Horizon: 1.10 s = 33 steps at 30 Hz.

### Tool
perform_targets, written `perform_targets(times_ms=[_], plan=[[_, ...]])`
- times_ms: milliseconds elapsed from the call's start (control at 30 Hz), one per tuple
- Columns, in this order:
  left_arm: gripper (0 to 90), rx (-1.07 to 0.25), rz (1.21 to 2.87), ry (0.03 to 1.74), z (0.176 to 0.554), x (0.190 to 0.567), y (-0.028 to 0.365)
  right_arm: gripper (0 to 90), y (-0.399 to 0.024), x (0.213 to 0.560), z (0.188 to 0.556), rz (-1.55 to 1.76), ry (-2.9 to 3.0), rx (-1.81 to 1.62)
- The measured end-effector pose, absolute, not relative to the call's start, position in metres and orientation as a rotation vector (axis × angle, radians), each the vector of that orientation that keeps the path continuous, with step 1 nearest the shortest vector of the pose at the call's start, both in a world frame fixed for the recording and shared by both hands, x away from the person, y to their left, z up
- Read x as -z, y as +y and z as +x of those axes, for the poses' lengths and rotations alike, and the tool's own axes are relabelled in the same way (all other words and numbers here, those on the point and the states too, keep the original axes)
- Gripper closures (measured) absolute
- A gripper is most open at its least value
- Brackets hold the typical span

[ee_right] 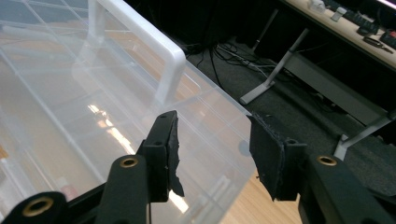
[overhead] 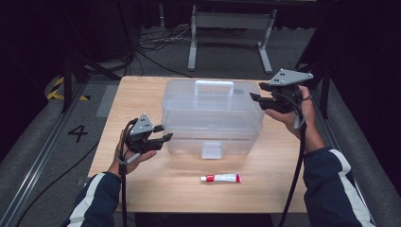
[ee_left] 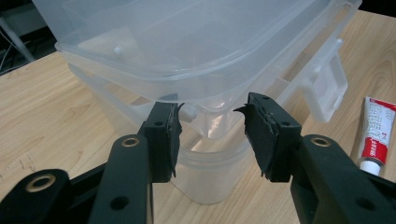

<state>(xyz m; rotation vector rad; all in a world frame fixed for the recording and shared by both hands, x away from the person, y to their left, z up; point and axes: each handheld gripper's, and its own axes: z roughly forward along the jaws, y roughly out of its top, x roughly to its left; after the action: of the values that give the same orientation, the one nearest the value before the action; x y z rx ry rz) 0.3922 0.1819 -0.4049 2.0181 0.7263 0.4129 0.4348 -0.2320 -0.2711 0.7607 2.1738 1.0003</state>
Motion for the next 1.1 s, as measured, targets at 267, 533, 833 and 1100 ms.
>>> perform_targets(times_ms=[267, 533, 833, 1100], plan=[[54.0, -0.421, 2.010, 0.728, 0.393, 0.402, 0.182, 49.2, -0.262, 0.278, 0.418, 0.782, 2.117, -1.029], [53.4, -0.425, 2.011, 0.726, 0.394, 0.400, 0.183, 47.2, -0.281, 0.298, 0.405, 0.803, 2.111, -1.029], [52.2, -0.433, 2.004, 0.735, 0.397, 0.398, 0.184, 43.9, -0.291, 0.330, 0.397, 0.806, 2.150, -1.012], [51.1, -0.438, 2.000, 0.735, 0.398, 0.395, 0.184, 41.6, -0.293, 0.361, 0.398, 0.809, 2.225, -0.970]])
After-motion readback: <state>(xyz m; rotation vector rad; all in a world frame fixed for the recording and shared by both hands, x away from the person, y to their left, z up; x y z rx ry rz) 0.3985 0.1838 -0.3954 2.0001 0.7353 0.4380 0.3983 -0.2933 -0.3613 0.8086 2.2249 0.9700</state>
